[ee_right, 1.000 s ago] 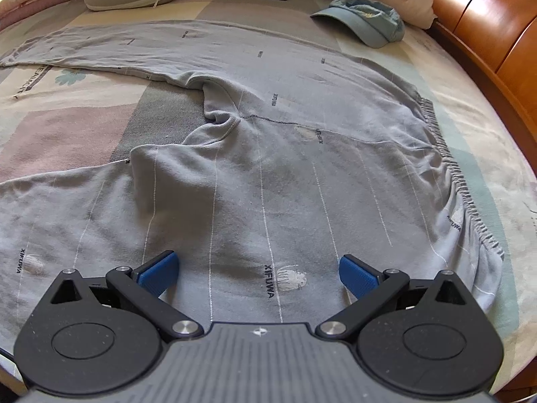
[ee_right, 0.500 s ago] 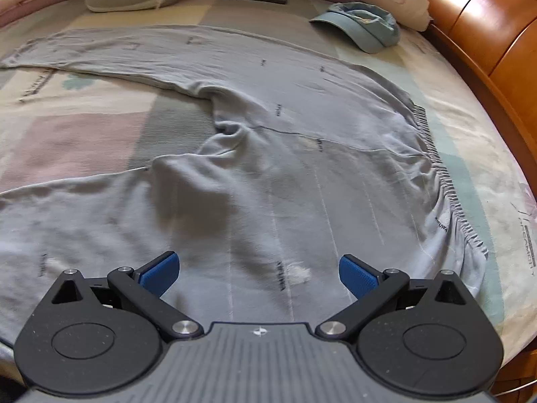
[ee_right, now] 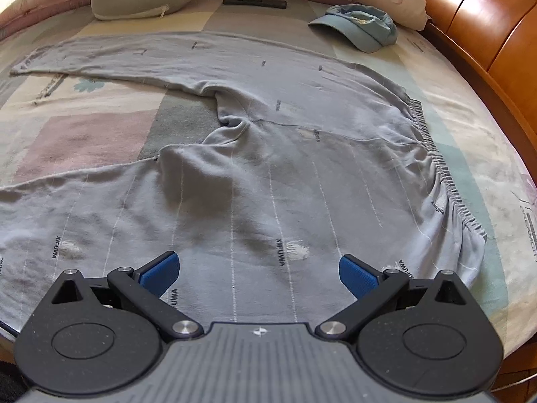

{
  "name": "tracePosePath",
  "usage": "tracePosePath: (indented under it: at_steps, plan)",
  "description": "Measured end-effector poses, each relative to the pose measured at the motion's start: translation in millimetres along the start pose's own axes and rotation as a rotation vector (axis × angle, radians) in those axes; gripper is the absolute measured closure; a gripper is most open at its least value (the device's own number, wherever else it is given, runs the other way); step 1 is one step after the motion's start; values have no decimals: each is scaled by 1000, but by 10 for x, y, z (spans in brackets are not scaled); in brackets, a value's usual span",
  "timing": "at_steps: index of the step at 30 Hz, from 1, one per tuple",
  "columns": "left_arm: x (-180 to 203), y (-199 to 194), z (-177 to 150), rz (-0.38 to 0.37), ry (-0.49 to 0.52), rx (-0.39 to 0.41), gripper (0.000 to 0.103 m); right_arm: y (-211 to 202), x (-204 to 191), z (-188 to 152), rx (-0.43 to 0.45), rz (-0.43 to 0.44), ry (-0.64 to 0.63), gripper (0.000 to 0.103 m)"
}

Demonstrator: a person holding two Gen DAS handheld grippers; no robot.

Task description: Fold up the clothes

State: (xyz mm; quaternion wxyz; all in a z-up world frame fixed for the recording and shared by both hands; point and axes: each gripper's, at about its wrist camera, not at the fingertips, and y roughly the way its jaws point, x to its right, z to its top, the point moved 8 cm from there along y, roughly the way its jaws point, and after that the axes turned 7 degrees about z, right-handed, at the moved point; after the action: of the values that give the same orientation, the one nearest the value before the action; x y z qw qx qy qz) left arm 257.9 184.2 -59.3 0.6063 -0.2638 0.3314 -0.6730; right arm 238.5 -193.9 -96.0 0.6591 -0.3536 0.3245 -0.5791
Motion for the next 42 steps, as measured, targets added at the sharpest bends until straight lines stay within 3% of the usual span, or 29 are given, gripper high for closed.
tracePosePath:
  at_steps: [3,9,11,15,19,22,25,28,31,36,42]
  plan:
    - [44,15,-10,22,-26,-7,14,-40,183,-3,49,-4,8,0]
    - [164,9,-8,40,-105,-23,14,102,844,-348,16,-7,179,0]
    - [205,-1,-7,65,-109,-27,14,25,1024,-431,50,0,220,0]
    - [338,-24,9,96,-120,-30,14,-114,1249,-353,88,-31,220,0]
    - [583,-28,58,89,-108,-30,14,-162,1284,-67,180,47,187,0]
    - [782,-26,93,77,-91,-32,14,-26,1318,-62,158,92,181,0]
    - [894,-14,79,90,-79,-53,14,121,1518,-241,93,62,220,0]
    - [956,6,62,102,-71,-77,14,21,1545,-231,105,73,182,0]
    - [1032,42,60,114,-55,-100,14,-46,1546,-36,146,41,117,0]
    - [1216,83,50,120,-33,-125,14,14,1357,269,209,131,63,0]
    - [1295,124,-150,146,-73,-203,14,351,1268,301,133,168,-37,0]
